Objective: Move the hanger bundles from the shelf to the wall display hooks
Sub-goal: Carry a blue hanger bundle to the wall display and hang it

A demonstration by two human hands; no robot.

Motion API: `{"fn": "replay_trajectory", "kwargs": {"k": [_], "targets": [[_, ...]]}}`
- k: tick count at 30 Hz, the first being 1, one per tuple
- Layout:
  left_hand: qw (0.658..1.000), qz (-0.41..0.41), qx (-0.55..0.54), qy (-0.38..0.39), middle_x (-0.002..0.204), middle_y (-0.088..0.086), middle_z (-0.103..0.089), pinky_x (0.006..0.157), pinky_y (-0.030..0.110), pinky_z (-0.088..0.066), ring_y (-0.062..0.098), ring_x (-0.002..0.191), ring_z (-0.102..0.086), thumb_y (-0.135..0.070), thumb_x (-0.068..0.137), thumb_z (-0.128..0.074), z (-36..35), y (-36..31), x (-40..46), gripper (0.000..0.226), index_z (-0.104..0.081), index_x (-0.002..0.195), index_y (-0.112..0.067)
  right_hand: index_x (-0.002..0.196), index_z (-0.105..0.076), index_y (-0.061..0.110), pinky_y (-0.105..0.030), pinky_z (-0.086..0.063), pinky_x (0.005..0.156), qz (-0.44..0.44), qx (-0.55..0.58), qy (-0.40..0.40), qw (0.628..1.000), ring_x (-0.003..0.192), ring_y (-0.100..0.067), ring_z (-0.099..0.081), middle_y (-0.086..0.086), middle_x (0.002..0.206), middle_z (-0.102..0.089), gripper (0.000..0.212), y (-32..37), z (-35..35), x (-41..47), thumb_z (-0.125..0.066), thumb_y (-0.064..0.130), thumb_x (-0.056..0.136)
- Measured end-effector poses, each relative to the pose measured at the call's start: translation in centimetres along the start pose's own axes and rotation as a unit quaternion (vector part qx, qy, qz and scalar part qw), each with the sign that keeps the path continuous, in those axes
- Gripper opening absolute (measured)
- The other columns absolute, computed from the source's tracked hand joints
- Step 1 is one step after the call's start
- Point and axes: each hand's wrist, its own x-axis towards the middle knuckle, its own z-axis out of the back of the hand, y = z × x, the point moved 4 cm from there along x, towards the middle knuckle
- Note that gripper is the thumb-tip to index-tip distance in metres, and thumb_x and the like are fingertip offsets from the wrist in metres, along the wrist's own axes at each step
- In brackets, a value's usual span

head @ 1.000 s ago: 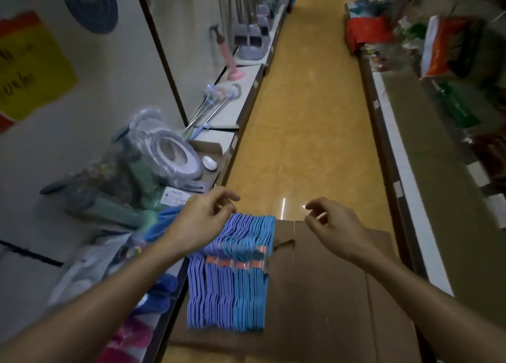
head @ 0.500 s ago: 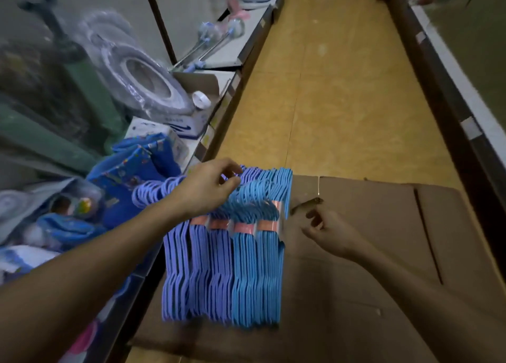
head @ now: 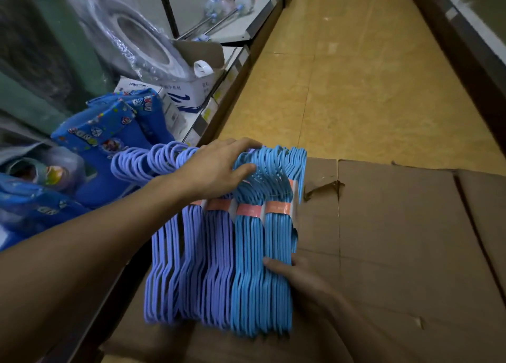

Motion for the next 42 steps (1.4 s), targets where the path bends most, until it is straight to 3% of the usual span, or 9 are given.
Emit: {"fn": "replay_trajectory", "kwargs": {"k": [9, 14, 18, 20, 24, 29, 37, 40, 42], "targets": [[1.0, -0.02, -0.002, -0.004, 0.145, 0.0, -0.052, 0.105, 0.043, -0.039, 0.02, 0.132, -0.045, -0.062, 0.092, -0.047, -0.1, -1.5, 0.2, 0.064, -0.038, 0.148, -0.033, 0.126, -0.061, 0.004, -0.054, -0.053, 0.095, -0.047, 0.146, 0.011, 0.988, 0.105, -0.039, -0.069, -0.021, 0.115, -0.071, 0.047, -0.2, 0.4, -0.6, -0.073, 0.02, 0.084], [0.998, -0.056, -0.003, -0.02, 0.145, -0.005, -0.053, 0.104, 0.047, -0.04, 0.02, 0.131, -0.049, -0.077, 0.079, -0.03, -0.5, -5.0, 1.2, 0.08, -0.041, 0.147, -0.036, 0.119, -0.065, -0.002, -0.041, -0.06, 0.071, -0.058, 0.126, 0.015, 0.99, 0.085, -0.033, -0.073, -0.022, 0.108, -0.072, 0.046, 1.2, 4.9, -3.1, -0.072, 0.024, 0.081], [0.996, -0.081, -0.03, -0.02, 0.146, -0.008, -0.051, 0.104, 0.048, -0.04, 0.018, 0.13, -0.05, -0.071, 0.082, -0.042, -1.9, -7.9, 2.1, 0.074, -0.038, 0.148, -0.037, 0.109, -0.068, -0.001, -0.036, -0.061, 0.064, -0.053, 0.086, 0.006, 0.995, 0.077, -0.029, -0.074, -0.019, 0.098, -0.074, 0.031, 2.6, 9.7, -5.4, -0.068, 0.021, 0.087], [0.994, -0.097, -0.051, -0.014, 0.147, -0.008, -0.049, 0.106, 0.046, -0.039, 0.017, 0.132, -0.048, -0.064, 0.083, -0.049, -2.7, -9.2, 2.3, 0.074, -0.035, 0.15, -0.035, 0.105, -0.071, -0.001, -0.038, -0.061, 0.068, -0.059, 0.062, 0.005, 0.996, 0.079, -0.03, -0.074, -0.02, 0.102, -0.074, 0.036, 3.2, 11.9, -6.5, -0.08, 0.023, 0.08], [0.988, -0.145, -0.052, 0.001, 0.146, -0.002, -0.046, 0.107, 0.045, -0.038, 0.019, 0.131, -0.045, -0.057, 0.089, -0.046, -5.2, -11.9, 2.7, 0.076, -0.02, 0.155, -0.033, 0.095, -0.078, -0.002, -0.041, -0.062, 0.073, -0.094, 0.031, 0.008, 0.995, 0.08, -0.032, -0.074, -0.023, 0.104, -0.072, 0.067, 3.1, 15.5, -8.3, -0.1, 0.028, 0.039], [0.984, -0.166, -0.065, 0.0, 0.149, 0.0, -0.038, 0.109, 0.045, -0.036, 0.023, 0.134, -0.04, -0.058, 0.092, -0.039, -8.0, -15.1, 2.6, 0.073, -0.016, 0.156, -0.029, 0.103, -0.069, 0.0, -0.037, -0.061, 0.064, -0.094, 0.023, -0.025, 0.995, 0.074, -0.029, -0.073, -0.019, 0.094, -0.074, 0.035, 2.7, 17.1, -10.5, -0.076, 0.024, 0.077], [0.982, -0.174, -0.07, -0.006, 0.155, -0.007, -0.031, 0.108, 0.043, -0.036, 0.023, 0.132, -0.041, -0.044, 0.099, -0.049, -7.7, -16.7, 2.1, 0.065, -0.018, 0.155, -0.032, 0.125, -0.061, 0.018, -0.041, -0.06, 0.086, 0.069, -0.069, -0.139, 0.985, 0.095, -0.022, -0.074, -0.006, 0.108, -0.075, 0.054, 2.8, 17.7, -11.8, -0.08, 0.032, 0.077], [0.984, -0.166, -0.069, -0.007, 0.155, -0.007, -0.032, 0.108, 0.044, -0.036, 0.024, 0.132, -0.041, -0.042, 0.099, -0.049, -7.8, -16.9, 2.2, 0.064, -0.019, 0.154, -0.032, 0.133, -0.049, 0.032, -0.023, -0.058, 0.08, 0.144, -0.155, -0.179, 0.961, 0.099, -0.004, -0.068, 0.005, 0.118, -0.065, 0.071, 3.1, 16.8, -12.6, -0.085, 0.04, 0.072], [0.984, -0.161, -0.07, -0.007, 0.155, -0.006, -0.032, 0.107, 0.045, -0.037, 0.025, 0.132, -0.042, -0.042, 0.099, -0.049, -7.8, -16.9, 2.3, 0.064, -0.019, 0.154, -0.033, 0.14, -0.036, 0.042, -0.029, -0.053, 0.092, 0.174, -0.265, -0.23, 0.92, 0.114, -0.001, -0.056, 0.01, 0.131, -0.052, 0.092, 2.9, 15.8, -12.5, -0.084, 0.061, 0.064]]}}
